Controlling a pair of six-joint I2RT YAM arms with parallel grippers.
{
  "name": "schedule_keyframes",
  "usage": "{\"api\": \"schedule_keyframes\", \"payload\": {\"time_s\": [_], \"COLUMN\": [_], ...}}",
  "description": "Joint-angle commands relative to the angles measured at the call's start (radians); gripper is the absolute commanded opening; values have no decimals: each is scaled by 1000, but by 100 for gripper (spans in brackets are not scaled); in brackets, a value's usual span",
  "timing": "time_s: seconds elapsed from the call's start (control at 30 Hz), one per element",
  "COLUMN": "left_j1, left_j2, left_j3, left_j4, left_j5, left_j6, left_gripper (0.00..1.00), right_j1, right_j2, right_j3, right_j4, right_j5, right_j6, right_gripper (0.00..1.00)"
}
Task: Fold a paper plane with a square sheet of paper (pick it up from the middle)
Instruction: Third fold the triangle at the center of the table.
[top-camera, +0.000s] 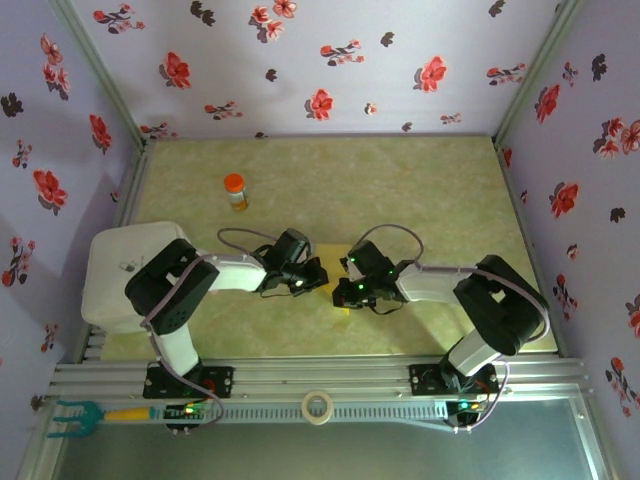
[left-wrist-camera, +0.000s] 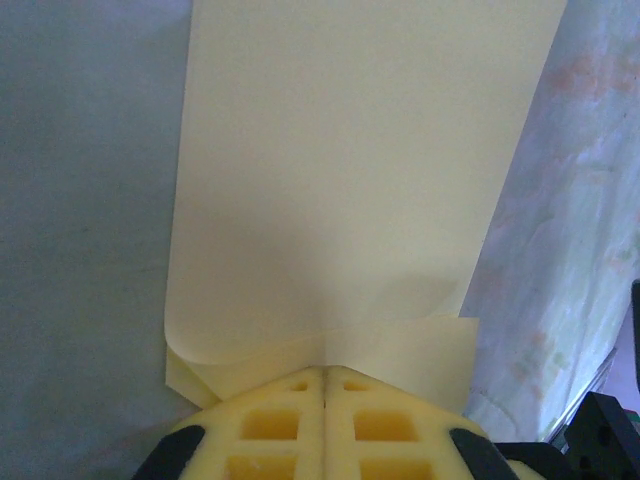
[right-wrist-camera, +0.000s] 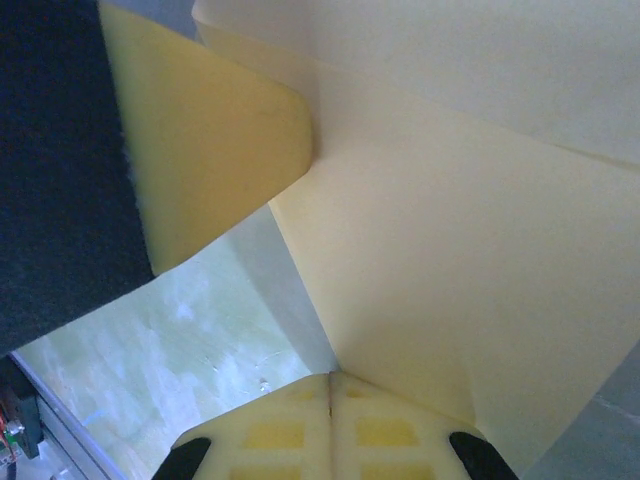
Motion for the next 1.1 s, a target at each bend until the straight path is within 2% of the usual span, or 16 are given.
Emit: {"api": "schedule_keyframes", "payload": {"time_s": [0.0,0.73,0.97,1.07], "left_j1": [-1,15,14,14], "left_j2": [40,47,38,34], "left_j3": [-18,-48,-54,-57], "left_j4": [-62,-17,-10,-7], "left_j5": [-33,-26,-27,-27], "left_j6": [23,5,4,2], "left_gripper": [0,0,0,0], "right_j1": [-6,-4,-6,-7], "right_j2": [-14,-182,-316,-301], "right_j3": [-39,-198,-116,-33], "right_j4": [-27,-16,-95,-126], "right_j5": [-5,57,25,31], "right_j6": [19,116,132,124], "right_gripper": [6,5,4,3]}}
